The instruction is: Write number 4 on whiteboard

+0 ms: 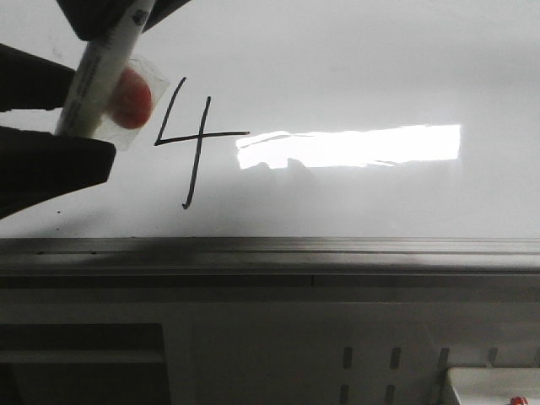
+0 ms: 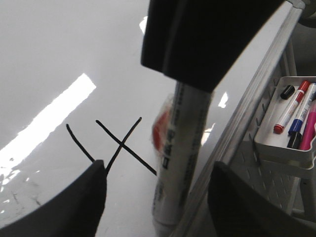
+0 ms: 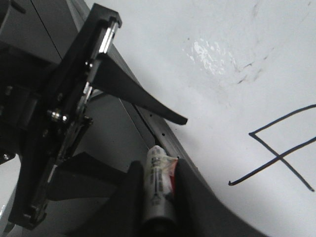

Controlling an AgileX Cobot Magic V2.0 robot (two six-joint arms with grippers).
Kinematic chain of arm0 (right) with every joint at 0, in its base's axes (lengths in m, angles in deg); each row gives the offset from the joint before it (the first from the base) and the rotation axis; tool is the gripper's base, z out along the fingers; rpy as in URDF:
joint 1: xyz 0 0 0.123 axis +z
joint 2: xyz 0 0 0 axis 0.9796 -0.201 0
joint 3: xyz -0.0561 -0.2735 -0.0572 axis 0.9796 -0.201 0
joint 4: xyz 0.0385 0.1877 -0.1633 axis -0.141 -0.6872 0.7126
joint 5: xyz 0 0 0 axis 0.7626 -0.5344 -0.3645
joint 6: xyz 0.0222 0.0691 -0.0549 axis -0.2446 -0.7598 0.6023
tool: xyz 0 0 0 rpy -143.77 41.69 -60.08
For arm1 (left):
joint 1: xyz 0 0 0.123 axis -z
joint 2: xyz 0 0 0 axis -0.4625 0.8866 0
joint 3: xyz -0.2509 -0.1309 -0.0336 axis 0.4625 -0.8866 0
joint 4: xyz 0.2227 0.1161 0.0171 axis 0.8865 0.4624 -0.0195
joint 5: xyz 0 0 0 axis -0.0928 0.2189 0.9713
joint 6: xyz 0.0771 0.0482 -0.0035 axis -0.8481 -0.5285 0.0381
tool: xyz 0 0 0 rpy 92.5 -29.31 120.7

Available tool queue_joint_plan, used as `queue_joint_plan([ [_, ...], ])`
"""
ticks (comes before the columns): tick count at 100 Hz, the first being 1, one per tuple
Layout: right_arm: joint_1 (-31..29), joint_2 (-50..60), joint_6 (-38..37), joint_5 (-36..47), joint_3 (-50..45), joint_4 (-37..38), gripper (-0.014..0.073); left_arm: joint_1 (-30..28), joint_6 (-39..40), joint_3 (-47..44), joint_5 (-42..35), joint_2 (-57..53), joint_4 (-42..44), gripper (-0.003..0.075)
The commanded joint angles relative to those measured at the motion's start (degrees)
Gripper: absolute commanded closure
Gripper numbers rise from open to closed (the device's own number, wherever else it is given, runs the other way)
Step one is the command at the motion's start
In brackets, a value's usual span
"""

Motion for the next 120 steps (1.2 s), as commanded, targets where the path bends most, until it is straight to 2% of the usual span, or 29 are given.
queue_joint_plan([
  [1,0.1,1.4,0.4,3.6,2.1,0.6,0.0659,0.4,0.6,1.8,-6.5,1.0,-1.0,0.0466],
  [3,0.1,1.4,0.4,3.6,2.1,0.6,0.0659,0.4,0.6,1.8,-6.7,1.1,-1.0,0.0501],
  [4,0.1,1.4,0.4,3.5,2.1,0.6,0.0659,0.4,0.6,1.8,-6.8,1.1,-1.0,0.0556],
  [5,0.1,1.4,0.4,3.5,2.1,0.6,0.0659,0.4,0.6,1.8,-6.8,1.1,-1.0,0.0556],
  [12,0.1,1.4,0.4,3.2,2.1,0.6,0.0659,0.4,0.6,1.8,-6.9,1.1,-0.9,0.0738],
  [31,0.1,1.4,0.4,3.3,2.1,0.6,0.0657,0.4,0.6,1.8,-6.8,1.1,-0.8,0.0741],
  [36,0.1,1.4,1.0,3.6,2.1,0.6,0.0634,0.4,0.6,1.8,-6.8,1.1,-0.8,0.0741],
  [43,0.1,1.4,1.2,3.6,2.1,0.6,0.0501,0.4,0.7,1.8,-6.7,1.1,-0.9,0.0741],
  [51,-0.3,1.7,1.2,4.4,2.1,1.8,0.0211,0.4,2.3,1.8,-6.3,1.1,-4.5,0.0741],
  [55,-0.8,2.0,1.2,5.1,2.1,2.7,0.0076,0.4,4.6,1.8,-6.1,1.1,-9.6,0.0741],
  [58,-1.4,2.5,1.2,5.5,2.1,3.4,0.0007,0.4,7.6,1.8,-5.8,1.1,-14.2,0.0741],
  [64,-3.0,3.8,1.2,6.2,2.1,3.7,-0.0073,0.2,11.1,2.3,-3.4,1.1,-26.2,0.0741],
  [71,-4.6,5.3,1.2,6.3,2.1,3.7,-0.0071,0.2,11.3,4.3,3.0,1.1,-34.2,0.0741],
  [84,-6.8,7.7,1.2,6.4,2.1,3.7,-0.0027,0.2,11.2,10.6,18.2,1.7,-34.9,0.0741],
  [91,-7.0,8.3,1.2,6.4,2.1,3.7,0.0001,0.2,11.2,13.9,24.0,3.0,-37.1,0.0741],
  [103,-7.0,8.3,1.2,6.2,2.1,3.7,0.0023,0.2,11.2,17.6,29.1,6.0,-42.2,0.0741],
  [120,-7.0,8.3,1.2,5.2,2.1,3.7,0.0023,0.2,11.2,17.9,29.4,9.5,-49.5,0.0741],
])
